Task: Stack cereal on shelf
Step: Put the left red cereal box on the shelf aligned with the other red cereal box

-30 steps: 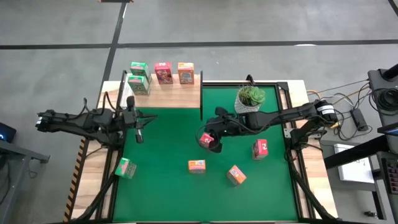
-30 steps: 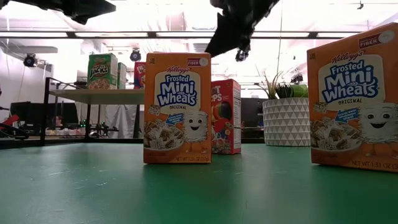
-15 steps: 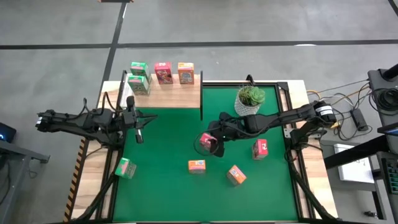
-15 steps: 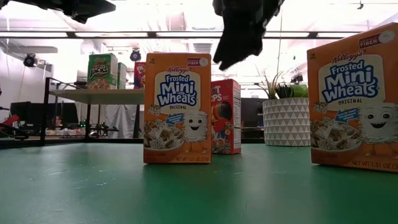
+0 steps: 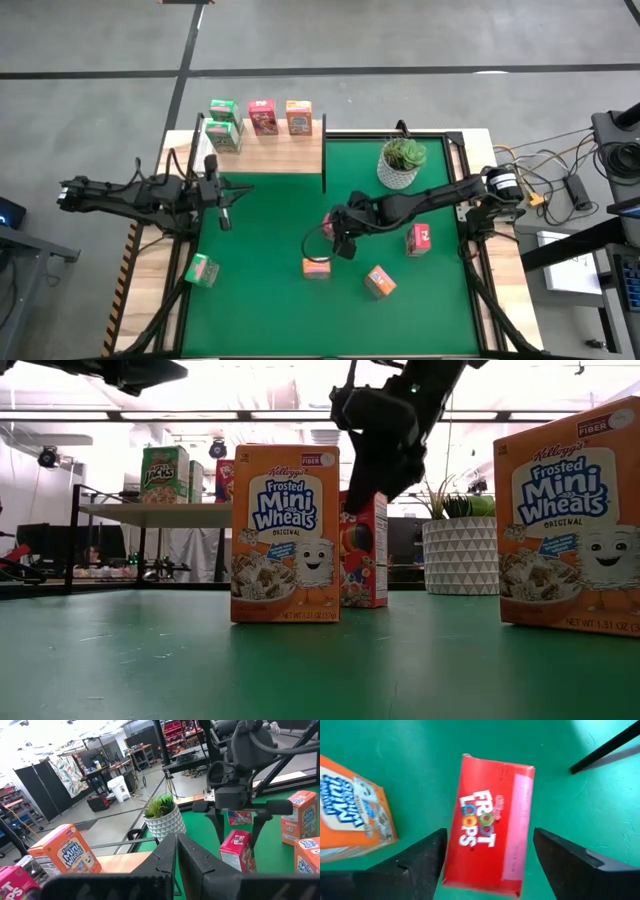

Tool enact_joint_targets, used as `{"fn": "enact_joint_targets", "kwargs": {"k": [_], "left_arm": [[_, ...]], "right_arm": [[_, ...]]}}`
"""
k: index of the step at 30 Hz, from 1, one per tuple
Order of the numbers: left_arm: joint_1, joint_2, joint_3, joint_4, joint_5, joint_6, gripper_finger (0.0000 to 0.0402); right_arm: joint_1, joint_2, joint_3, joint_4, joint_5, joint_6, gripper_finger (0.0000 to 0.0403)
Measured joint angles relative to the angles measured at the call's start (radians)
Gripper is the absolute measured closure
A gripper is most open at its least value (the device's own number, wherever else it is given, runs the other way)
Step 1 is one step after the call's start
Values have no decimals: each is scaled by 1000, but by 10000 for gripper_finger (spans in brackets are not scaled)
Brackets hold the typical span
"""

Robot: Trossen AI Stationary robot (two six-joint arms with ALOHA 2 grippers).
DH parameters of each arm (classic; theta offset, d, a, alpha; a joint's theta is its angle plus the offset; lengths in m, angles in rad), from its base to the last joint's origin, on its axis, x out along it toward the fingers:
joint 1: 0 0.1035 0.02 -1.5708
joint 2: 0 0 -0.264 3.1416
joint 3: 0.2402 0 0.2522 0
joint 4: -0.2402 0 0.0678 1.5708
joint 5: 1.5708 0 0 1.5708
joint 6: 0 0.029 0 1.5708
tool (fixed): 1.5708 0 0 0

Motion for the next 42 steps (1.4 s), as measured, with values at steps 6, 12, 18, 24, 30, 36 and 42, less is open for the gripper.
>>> {"fn": "enact_joint_targets", "kwargs": {"k": [6, 12, 18, 24, 30, 36, 42], "left_arm": [[0, -1, 0, 12, 0, 24, 402], [0, -2, 0, 36, 0, 33, 402], [0, -2, 0, 34, 0, 22, 402], [0, -2, 0, 32, 0, -24, 402], [0, 1, 0, 29, 0, -53, 402], [0, 0, 0, 26, 0, -86, 402], [0, 6, 0, 36, 0, -96, 402]], "right_arm": [[0, -7, 5, 1, -3, 18, 180], [0, -8, 5, 2, -21, 24, 225], [0, -37, 44, -50, -60, 1, 239], [-33, -69, 178, -183, -51, -106, 241], [-123, -77, 358, -186, -54, -345, 241], [-270, -74, 454, -35, -151, -600, 241], [-441, -43, 450, 179, -429, -687, 241]]}}
